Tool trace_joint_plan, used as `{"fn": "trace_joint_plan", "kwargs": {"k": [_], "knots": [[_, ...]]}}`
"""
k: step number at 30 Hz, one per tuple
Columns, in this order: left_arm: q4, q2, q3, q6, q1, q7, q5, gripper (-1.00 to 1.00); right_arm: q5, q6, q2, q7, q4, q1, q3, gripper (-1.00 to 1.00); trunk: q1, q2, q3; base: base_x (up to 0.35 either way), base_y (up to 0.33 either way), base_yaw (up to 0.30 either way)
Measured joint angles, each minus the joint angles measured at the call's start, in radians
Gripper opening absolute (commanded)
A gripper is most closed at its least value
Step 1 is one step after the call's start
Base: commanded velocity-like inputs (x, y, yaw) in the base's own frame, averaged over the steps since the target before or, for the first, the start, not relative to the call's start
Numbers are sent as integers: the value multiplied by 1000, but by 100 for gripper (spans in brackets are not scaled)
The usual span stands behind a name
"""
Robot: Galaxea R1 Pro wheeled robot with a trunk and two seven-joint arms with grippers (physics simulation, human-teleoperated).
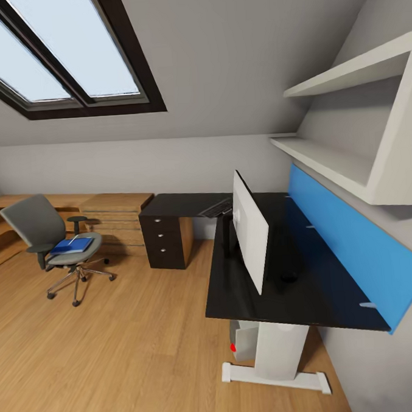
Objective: In the bedroom, organize the workspace by keeping the computer under the desk, ensuring the monitor is on the desk, placing the keyboard on the desk next to the monitor, placing the mouse on the desk next to the keyboard, moving the folder from the swivel chair onto the desk next to the mouse, stacking the notebook on top of the folder with the pen on top of the notebook, and positioning the swivel chair next to the desk.
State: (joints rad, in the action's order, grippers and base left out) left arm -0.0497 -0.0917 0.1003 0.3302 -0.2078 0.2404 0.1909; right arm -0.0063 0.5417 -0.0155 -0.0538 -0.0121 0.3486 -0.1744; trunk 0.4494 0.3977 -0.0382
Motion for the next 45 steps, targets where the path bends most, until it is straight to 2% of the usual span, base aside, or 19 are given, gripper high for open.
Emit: {"fn": "trace_joint_plan", "kwargs": {"k": [6,21,25,27,29,31,32,35,36,39,40,41,43,45], "knots": [[0,7,2,3,0,0,-1,100,1,59,0,1,-4,0,0,100,0,0,2,0,0,-204],[-2,9,4,16,0,0,-3,100,3,67,-1,2,-5,0,2,100,0,0,7,0,0,-213],[-4,12,4,169,0,0,-3,100,7,69,-2,2,1,0,4,100,0,0,7,0,0,-15],[-13,13,3,281,0,1,-3,100,8,74,-1,2,16,1,10,100,0,0,7,0,0,-4],[-32,14,3,321,0,3,-3,100,9,76,-1,2,43,1,12,100,0,0,7,0,0,-3],[-91,15,3,348,0,4,-3,100,10,72,1,2,126,2,15,100,0,0,7,0,0,-1],[-172,18,4,323,0,5,-6,100,18,44,6,4,233,3,17,100,0,0,8,0,0,0],[-287,20,1,229,0,4,-4,100,37,-55,10,4,376,3,20,100,0,0,7,0,0,0],[-377,22,0,134,0,3,-5,100,47,-157,11,4,465,4,20,100,0,0,8,0,0,0],[-557,28,-2,-38,0,2,-5,100,56,-342,10,3,622,3,22,100,0,0,7,0,0,0],[-675,33,-1,-161,0,3,-3,100,59,-465,7,3,721,4,23,100,0,0,8,0,0,0],[-750,36,-1,-226,0,3,-2,100,60,-527,6,3,777,4,23,100,0,0,7,0,0,0],[-969,43,-4,-446,-1,2,14,100,60,-721,-1,2,933,6,22,100,0,0,8,0,0,0],[-1060,45,-12,-535,0,2,31,100,60,-787,-5,0,987,7,21,100,0,0,7,0,0,0]]}}
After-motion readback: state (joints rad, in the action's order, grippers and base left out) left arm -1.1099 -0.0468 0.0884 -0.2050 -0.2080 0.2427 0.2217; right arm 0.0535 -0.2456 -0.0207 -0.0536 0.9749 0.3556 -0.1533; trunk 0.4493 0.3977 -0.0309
